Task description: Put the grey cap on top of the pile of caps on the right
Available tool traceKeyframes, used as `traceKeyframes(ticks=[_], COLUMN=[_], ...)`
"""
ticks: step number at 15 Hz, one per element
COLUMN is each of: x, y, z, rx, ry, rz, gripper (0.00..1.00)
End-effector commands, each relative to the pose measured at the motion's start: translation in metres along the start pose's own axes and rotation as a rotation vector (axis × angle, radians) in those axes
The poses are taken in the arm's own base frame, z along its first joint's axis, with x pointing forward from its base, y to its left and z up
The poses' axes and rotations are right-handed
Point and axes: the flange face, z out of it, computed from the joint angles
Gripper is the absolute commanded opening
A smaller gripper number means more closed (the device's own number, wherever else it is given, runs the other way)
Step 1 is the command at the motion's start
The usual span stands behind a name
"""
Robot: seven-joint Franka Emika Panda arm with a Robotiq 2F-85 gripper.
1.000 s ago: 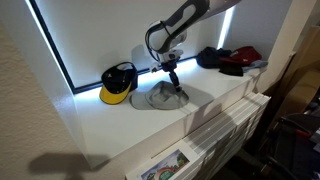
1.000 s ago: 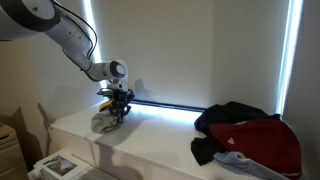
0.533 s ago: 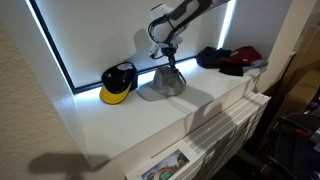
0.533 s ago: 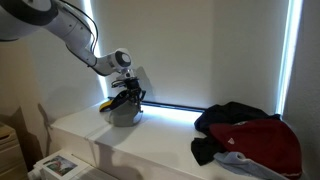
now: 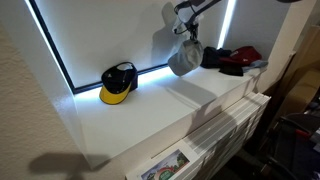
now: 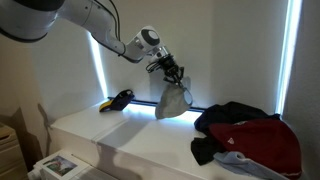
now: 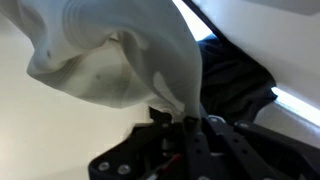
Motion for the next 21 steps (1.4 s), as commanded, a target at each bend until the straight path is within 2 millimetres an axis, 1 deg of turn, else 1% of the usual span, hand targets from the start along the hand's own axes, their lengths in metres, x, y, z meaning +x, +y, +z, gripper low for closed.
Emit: traceKeyframes(ticks=[1,3,5,6,8,9,11,12,13,14,15,16,17,19,20,21], x=[0.047,0.085,0.122,0.143,0.182,0.217,0.251,0.263,0.252,0.265,0.270,0.269,0.266,0.261,0.260,0.253], y=[-0.086,-0.133,-0.169,-0.185,-0.209,-0.224,-0.234,-0.232,-0.234,-0.237,-0.238,-0.237,-0.235,-0.233,-0.233,-0.226], z=[0.009,0.014,0.023,0.033,0.053,0.063,0.084,0.091,0.083,0.091,0.095,0.097,0.096,0.093,0.092,0.090], rx=[0.071,0.062,0.046,0.043,0.041,0.039,0.022,-0.004,0.012,0.005,0.009,0.012,0.012,0.013,0.014,-0.105], ry=[-0.014,-0.034,-0.053,-0.057,-0.044,-0.036,-0.015,0.029,-0.011,0.011,0.022,0.026,0.025,0.022,0.022,-0.011], rz=[0.171,0.284,0.395,0.450,0.569,0.627,0.737,0.768,0.717,0.745,0.755,0.755,0.753,0.748,0.747,0.664], gripper=[0.01,0.01,0.01,0.01,0.01,0.01,0.01,0.28,0.04,0.10,0.16,0.25,0.28,0.28,0.53,0.54])
